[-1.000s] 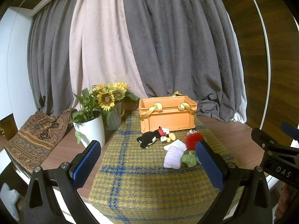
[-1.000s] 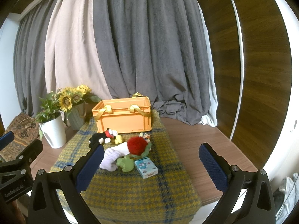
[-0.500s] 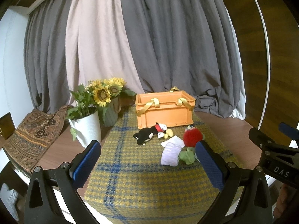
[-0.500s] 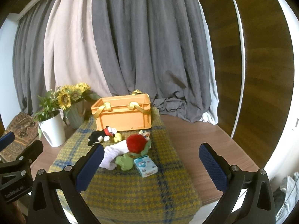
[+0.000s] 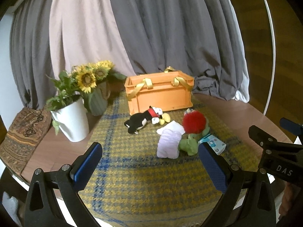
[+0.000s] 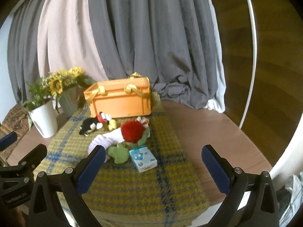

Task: Organize soft objects
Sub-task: 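Grasp the folded grey towel with the left tool while the right tool grasps the blue tissue pack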

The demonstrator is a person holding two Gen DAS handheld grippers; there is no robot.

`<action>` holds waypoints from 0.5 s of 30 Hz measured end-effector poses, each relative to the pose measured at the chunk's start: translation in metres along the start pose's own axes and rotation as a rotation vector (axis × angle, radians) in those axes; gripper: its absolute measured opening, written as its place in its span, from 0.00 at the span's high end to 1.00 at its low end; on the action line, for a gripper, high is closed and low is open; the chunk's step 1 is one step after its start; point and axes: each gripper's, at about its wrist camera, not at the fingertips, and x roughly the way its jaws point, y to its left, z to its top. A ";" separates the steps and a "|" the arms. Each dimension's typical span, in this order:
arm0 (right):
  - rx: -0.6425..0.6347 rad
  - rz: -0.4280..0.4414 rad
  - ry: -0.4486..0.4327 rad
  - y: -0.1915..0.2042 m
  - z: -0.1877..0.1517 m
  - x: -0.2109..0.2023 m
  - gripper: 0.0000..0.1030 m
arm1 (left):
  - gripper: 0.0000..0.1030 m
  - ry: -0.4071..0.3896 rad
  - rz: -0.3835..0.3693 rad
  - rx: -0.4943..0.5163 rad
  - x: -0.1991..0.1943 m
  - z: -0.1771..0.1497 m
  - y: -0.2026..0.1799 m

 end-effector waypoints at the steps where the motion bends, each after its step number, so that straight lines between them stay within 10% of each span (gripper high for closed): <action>1: 0.000 -0.001 0.011 0.000 -0.001 0.006 0.00 | 0.00 0.005 -0.006 0.001 0.005 0.000 0.000; 15: -0.028 0.017 0.125 0.003 -0.017 0.092 0.01 | 0.04 0.093 -0.072 0.057 0.094 -0.009 -0.011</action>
